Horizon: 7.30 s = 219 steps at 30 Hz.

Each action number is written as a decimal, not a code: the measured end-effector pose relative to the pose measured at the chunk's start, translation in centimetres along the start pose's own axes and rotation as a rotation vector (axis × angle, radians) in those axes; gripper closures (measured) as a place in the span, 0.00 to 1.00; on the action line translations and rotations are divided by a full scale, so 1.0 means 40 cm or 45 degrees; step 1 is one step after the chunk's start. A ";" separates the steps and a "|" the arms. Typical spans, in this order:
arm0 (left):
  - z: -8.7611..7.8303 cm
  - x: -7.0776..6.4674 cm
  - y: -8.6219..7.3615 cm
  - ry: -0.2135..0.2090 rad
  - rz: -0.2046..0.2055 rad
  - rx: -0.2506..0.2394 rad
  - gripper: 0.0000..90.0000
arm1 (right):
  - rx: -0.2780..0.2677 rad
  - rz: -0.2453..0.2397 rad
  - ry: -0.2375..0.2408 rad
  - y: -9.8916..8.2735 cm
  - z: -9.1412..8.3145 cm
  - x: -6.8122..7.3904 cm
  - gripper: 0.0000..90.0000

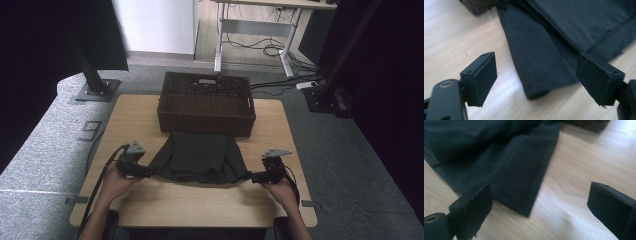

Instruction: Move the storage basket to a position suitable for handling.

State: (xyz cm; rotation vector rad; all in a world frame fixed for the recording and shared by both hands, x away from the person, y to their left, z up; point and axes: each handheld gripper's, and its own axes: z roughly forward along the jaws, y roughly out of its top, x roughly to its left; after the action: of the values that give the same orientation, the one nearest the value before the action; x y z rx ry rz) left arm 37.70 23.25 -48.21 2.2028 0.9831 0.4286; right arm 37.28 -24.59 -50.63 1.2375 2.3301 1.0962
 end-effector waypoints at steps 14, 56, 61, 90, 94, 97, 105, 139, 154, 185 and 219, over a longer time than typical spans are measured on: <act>0.096 0.054 0.067 0.003 -0.048 -0.002 0.40 | 0.010 -0.030 0.017 0.090 0.063 0.017 0.25; 0.141 -0.054 -0.030 -0.059 0.011 0.133 0.69 | 0.193 -0.109 0.120 0.014 0.127 0.067 0.73; 0.111 -0.093 -0.054 -0.071 0.054 0.158 0.68 | 0.203 -0.144 0.128 -0.013 0.097 0.092 0.71; -0.025 -0.266 -0.179 -0.196 0.147 0.216 0.59 | 0.288 -0.218 0.258 -0.161 -0.057 0.208 0.63; -0.030 -0.272 -0.186 -0.209 0.151 0.213 0.58 | 0.302 -0.229 0.266 -0.171 -0.070 0.218 0.62; -0.030 -0.270 -0.185 -0.221 0.152 0.216 0.57 | 0.304 -0.227 0.264 -0.171 -0.070 0.219 0.60; -0.021 -0.232 -0.169 -0.260 0.098 0.246 0.35 | 0.254 -0.240 0.196 -0.147 -0.084 0.196 0.40; 0.077 -0.018 0.092 -0.140 0.029 0.110 0.20 | 0.102 0.037 -0.155 -0.128 0.008 -0.046 0.01; 0.074 0.067 0.209 -0.008 0.018 0.101 0.24 | 0.031 0.049 -0.215 -0.155 0.012 -0.060 0.00; 0.130 0.229 0.390 0.283 -0.145 0.071 0.61 | 0.029 0.047 -0.215 -0.156 0.012 -0.060 0.00; 0.175 0.244 0.340 0.272 -0.237 0.048 0.80 | 0.027 0.048 -0.216 -0.156 0.012 -0.059 0.00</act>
State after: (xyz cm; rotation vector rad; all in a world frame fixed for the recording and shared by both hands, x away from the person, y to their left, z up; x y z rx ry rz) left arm 55.07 20.82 -43.52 2.1057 1.3075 0.5712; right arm 35.30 -28.41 -55.78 1.3323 2.2052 0.9409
